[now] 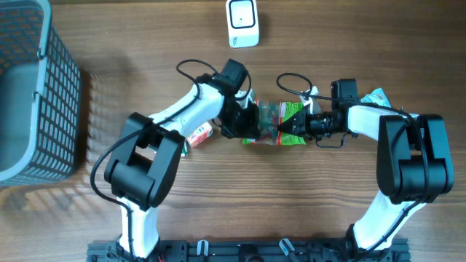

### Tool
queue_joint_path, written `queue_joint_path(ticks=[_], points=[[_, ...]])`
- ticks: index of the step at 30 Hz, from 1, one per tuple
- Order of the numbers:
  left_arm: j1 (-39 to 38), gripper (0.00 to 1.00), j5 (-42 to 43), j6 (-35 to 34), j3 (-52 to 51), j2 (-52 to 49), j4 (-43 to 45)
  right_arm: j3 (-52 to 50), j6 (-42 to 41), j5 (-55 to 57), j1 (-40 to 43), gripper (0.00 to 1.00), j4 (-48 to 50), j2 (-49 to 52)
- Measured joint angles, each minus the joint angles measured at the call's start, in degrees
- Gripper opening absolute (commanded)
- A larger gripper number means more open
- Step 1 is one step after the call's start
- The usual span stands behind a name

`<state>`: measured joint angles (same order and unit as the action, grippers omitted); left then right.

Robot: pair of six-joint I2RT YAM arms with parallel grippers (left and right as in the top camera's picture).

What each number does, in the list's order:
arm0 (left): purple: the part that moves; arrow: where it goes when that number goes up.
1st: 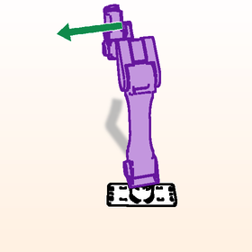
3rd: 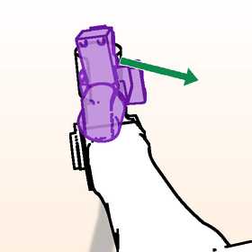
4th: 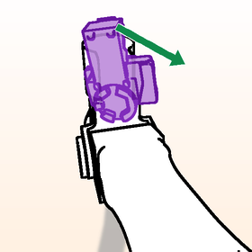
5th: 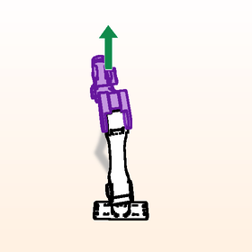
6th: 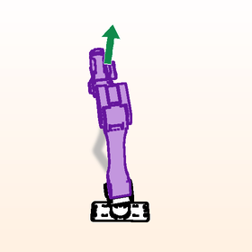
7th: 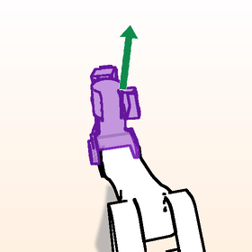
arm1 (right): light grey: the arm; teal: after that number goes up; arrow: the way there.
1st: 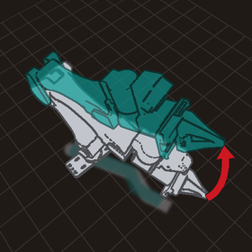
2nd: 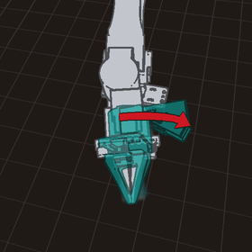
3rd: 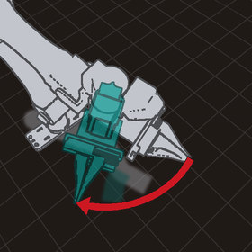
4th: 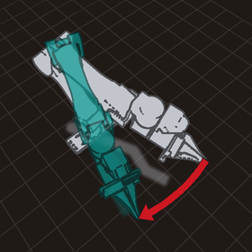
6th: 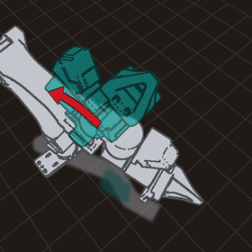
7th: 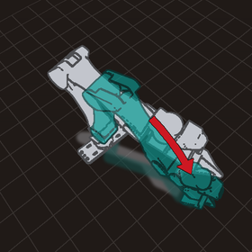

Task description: Scan the item barcode

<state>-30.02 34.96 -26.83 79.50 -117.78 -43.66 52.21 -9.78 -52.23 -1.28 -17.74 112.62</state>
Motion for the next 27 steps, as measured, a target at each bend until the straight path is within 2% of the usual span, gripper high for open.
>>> queue_joint_path(ticks=[5, 12, 27], points=[[0.0, 0.04, -3.72, 0.02, -2.58, 0.0, 2.21, 0.0, -0.02, 0.0, 0.0, 0.17, -0.02, 0.0], [0.0, 0.04, -4.68, -0.09, -6.54, 0.81, 7.72, 0.0, 0.0, -0.02, -0.02, 0.17, -0.04, 0.0], [-0.57, 0.04, -13.62, -1.18, -8.22, 3.04, 5.03, 0.0, -0.02, -0.07, -0.17, 0.17, -0.2, 0.0]])
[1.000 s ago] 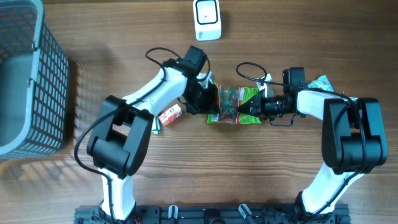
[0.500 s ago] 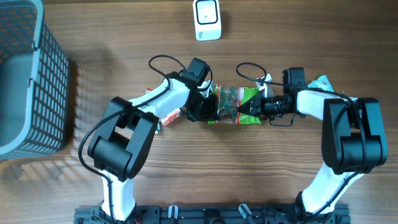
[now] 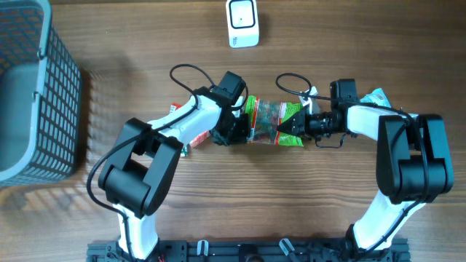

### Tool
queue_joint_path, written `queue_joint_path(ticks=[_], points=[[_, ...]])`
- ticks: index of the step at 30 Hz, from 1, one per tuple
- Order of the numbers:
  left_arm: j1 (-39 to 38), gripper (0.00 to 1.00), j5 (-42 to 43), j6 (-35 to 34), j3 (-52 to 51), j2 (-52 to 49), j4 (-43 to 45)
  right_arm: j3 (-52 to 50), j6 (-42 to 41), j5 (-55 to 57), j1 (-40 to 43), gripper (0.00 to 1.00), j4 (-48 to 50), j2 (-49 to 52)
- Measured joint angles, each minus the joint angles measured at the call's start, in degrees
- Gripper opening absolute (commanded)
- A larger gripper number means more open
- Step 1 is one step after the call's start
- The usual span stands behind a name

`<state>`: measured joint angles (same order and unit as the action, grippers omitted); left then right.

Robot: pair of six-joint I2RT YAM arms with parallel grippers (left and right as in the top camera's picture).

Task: Scan the item barcode
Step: 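Shift the left gripper along the bag edge while right gripper holds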

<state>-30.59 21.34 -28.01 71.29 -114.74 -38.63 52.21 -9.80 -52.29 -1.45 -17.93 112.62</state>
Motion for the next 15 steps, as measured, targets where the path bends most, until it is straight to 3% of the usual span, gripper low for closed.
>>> queue_joint_path(ticks=[7, 15], points=[[1.51, 0.04, -10.01, -1.92, 0.24, 5.05, -1.62, 0.0, 0.0, 0.04, 0.07, 0.17, 0.04, 0.0], [1.38, 0.04, -4.09, -3.67, 0.35, 5.03, 2.95, 0.0, 0.0, 0.04, 0.07, 0.17, 0.04, 0.0]])
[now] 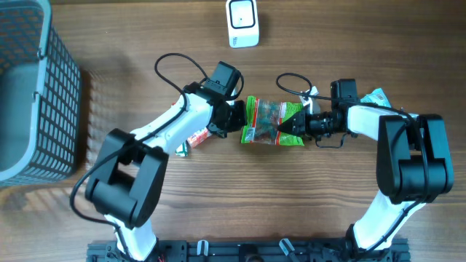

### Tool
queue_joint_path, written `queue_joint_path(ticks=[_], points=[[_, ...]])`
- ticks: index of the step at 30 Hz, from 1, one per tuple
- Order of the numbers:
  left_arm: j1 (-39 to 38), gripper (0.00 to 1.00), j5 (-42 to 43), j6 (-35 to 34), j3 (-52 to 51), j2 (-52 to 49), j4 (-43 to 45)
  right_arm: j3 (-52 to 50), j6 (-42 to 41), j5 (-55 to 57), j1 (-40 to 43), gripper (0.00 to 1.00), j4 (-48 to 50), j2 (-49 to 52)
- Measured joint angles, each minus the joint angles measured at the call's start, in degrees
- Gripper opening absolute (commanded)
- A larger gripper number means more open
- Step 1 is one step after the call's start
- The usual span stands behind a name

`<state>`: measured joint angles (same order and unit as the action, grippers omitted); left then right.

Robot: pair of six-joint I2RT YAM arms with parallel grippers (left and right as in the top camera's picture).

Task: Scan the item barcode
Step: 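Shift the left gripper along the bag edge while right gripper holds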

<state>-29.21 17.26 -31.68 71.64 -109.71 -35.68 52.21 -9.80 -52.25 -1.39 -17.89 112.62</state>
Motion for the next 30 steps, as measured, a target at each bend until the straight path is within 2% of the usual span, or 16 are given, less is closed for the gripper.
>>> queue_joint_path(ticks=[6, 17, 25, 30], points=[[0.07, 0.04, 3.8, -0.37, 0.0, -5.25, 1.38, 0.0, 0.0, 0.0, 0.0, 0.17, 0.0, 0.0], [3.28, 0.04, 8.2, -0.37, 0.17, -2.84, 1.97, 0.0, 0.0, 0.0, 0.0, 0.17, 0.11, 0.0], [0.09, 0.04, 8.98, -0.37, 1.22, -1.05, 3.41, 0.0, -0.02, 0.02, 0.0, 0.17, 0.11, 0.0], [-2.95, 0.04, 5.86, -0.37, 1.22, -1.07, 3.15, 0.0, -0.04, 0.02, 0.0, 0.16, 0.13, 0.0]])
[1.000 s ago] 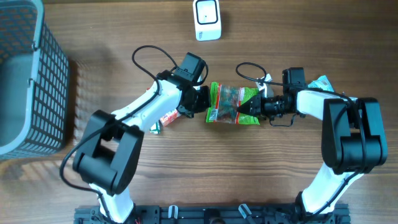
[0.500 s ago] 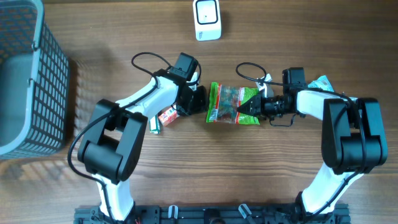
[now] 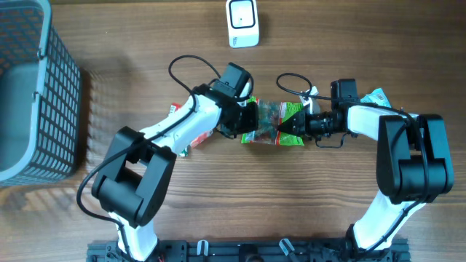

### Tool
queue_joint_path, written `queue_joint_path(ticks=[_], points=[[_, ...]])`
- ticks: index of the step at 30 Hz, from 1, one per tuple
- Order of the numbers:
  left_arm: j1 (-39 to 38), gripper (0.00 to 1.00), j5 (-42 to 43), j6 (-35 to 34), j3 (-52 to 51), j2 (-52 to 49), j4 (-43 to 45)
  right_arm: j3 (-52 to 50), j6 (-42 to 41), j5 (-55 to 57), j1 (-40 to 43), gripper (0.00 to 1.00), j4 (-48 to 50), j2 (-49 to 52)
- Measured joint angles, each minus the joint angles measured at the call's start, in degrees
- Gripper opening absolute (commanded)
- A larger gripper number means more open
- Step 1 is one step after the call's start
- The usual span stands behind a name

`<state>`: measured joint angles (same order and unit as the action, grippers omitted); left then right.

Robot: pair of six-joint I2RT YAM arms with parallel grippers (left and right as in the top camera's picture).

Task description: Scan the item barcode

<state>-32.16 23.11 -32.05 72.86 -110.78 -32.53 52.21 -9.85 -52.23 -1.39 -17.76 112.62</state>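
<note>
A green snack bag (image 3: 273, 121) with a clear middle lies stretched between the two arms at the table's centre. My right gripper (image 3: 288, 127) is shut on the bag's right end. My left gripper (image 3: 249, 120) covers the bag's left end, and the overhead view does not show whether its fingers are pinched on it. The white barcode scanner (image 3: 242, 22) stands at the far edge, well beyond the bag.
A grey mesh basket (image 3: 33, 94) fills the left side. A red and white packet (image 3: 198, 136) lies under the left arm. Another light green packet (image 3: 376, 95) sits behind the right arm. Cables loop over both wrists.
My left gripper was drawn back to the left of the bag with a gap between them. Now it is over the bag's left end again. The right gripper and the bag have stayed put.
At first both grippers were at the bag's two ends. Then the left gripper sat lower and further left against the bag, which looked bunched. After that it stood clear of the bag, and now it is back on the left end.
</note>
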Motion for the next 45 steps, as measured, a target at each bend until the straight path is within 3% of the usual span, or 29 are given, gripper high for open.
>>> queue_joint_path(ticks=[14, 19, 26, 29, 31, 33, 39, 40, 41, 44, 45], points=[[-0.42, 0.04, -5.75, 0.0, 0.87, -4.7, -0.68, 0.0, -0.2, 0.02, 0.0, 0.15, 0.02, 0.0], [-0.46, 0.04, -15.5, 0.0, 1.92, -4.83, -5.66, 0.0, -0.2, 0.09, 0.0, 0.16, 0.04, 0.0], [-0.13, 0.04, -22.88, 0.68, 4.17, -4.7, -13.64, 0.0, -0.42, 0.2, 0.0, 0.16, 0.07, 0.0], [1.51, 0.04, -24.35, 1.79, 11.08, -1.81, -18.8, 0.0, -0.59, 0.2, 0.0, 0.3, 0.04, 0.0], [3.28, 0.04, -24.83, 2.16, 15.74, 2.73, -19.78, 0.07, -0.87, -0.57, 0.0, 0.26, 0.07, -0.09], [5.79, 0.04, -25.11, 2.43, 18.36, 8.11, -20.52, 0.07, -1.18, -0.17, 0.11, 0.04, 0.04, -0.09], [19.08, 0.06, -25.62, 2.64, 19.47, 17.73, -23.63, 0.07, -0.31, -0.22, 0.94, 0.04, -0.63, -0.09], [21.2, 0.09, -25.68, 2.64, 19.47, 17.75, -24.35, 0.09, 0.59, -0.2, 1.09, 0.04, -1.55, -0.28], [23.65, 0.18, -25.7, 2.62, 19.43, 17.73, -25.2, 0.09, 1.66, 0.11, 1.11, 0.04, -2.89, -1.01], [28.52, 0.72, -26.12, 2.78, 19.23, 17.73, -25.57, 0.07, 4.2, 1.66, 1.18, 0.04, -3.87, -5.64], [29.22, 1.0, -26.27, 2.93, 19.1, 17.73, -25.59, 0.07, 5.01, 1.95, 1.18, 0.04, -4.0, -7.28]])
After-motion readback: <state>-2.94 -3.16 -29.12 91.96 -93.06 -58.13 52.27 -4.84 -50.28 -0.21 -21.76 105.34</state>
